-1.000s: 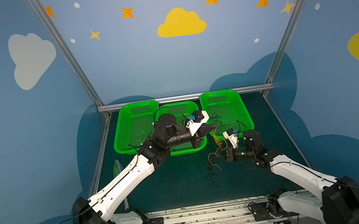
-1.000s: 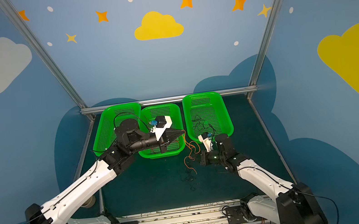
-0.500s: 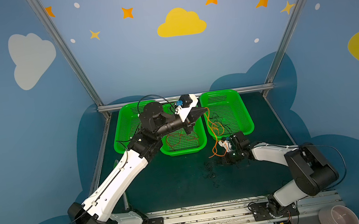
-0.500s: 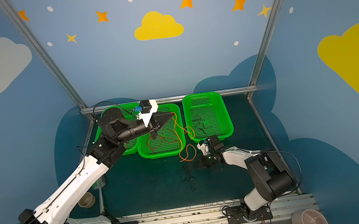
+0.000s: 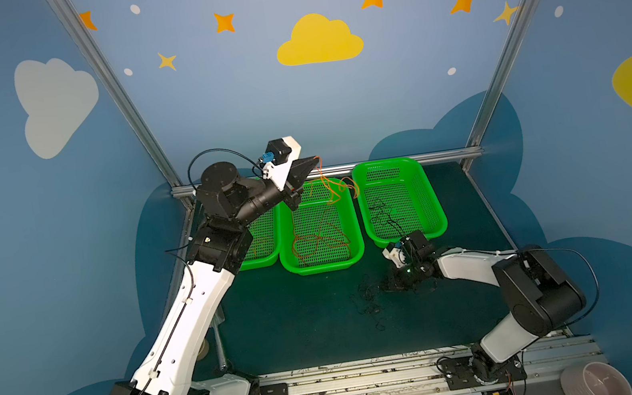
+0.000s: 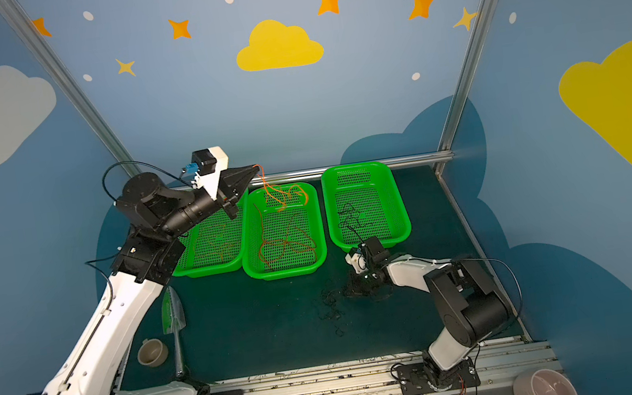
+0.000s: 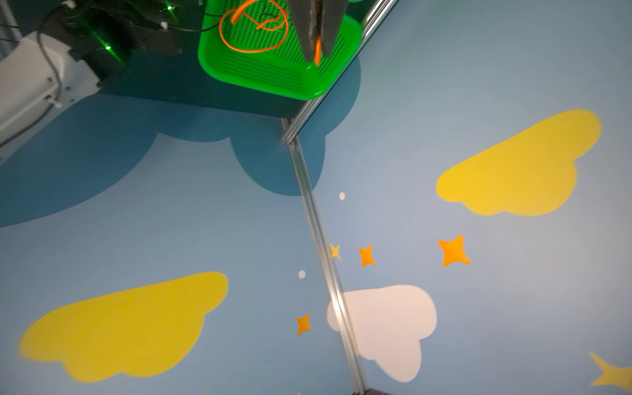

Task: Untangle and sort cables by color
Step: Place the cable into the container.

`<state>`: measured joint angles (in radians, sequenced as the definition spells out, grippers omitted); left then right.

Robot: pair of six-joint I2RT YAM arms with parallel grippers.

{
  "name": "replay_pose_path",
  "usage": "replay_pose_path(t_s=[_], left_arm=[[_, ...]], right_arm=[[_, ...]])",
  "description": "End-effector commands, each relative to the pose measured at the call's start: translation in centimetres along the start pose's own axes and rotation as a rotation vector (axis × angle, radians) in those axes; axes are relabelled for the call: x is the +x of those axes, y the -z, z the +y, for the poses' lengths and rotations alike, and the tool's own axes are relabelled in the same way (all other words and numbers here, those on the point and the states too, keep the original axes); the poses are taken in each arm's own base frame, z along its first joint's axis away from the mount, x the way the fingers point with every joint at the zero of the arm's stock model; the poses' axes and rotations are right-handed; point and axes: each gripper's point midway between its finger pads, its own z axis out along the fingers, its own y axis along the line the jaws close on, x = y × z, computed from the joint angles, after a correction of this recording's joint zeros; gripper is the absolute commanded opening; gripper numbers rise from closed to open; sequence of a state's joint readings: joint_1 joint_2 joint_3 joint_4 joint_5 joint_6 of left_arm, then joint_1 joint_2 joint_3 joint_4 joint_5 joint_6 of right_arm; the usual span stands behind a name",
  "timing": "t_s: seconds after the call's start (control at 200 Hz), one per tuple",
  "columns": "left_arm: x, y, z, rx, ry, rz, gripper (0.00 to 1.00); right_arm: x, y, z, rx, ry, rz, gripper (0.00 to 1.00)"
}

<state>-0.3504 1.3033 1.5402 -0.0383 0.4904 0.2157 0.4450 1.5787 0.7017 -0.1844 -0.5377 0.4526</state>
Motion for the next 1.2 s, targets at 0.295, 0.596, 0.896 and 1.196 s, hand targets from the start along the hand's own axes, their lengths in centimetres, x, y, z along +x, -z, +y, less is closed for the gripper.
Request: replay_pose_path(t_s=[0.295,0.596,0.896,1.196], left_arm=[[10.3,8.4,13.3,-0.508,0.132,0.179,0.03],[19.8,12.4,16.8,-0.626,0.292,0.292,0.03],[27.9,13.8,16.0,-0.664,0.422,0.417,0.07],[29.2,14.6,14.4,-0.656,0.435,0.444,0.67]], right_arm=[[-1.6,4.3,4.3,-0.001,0.234,-0.121,0.00],[-1.1,5.9,5.4,0.000,0.300,-0.148,0.00],[-0.2,4.3,2.4,0.117,0.209,-0.071,0.37],[0.1,3.3,0.9,0.163,0.200,-0.048,0.53]])
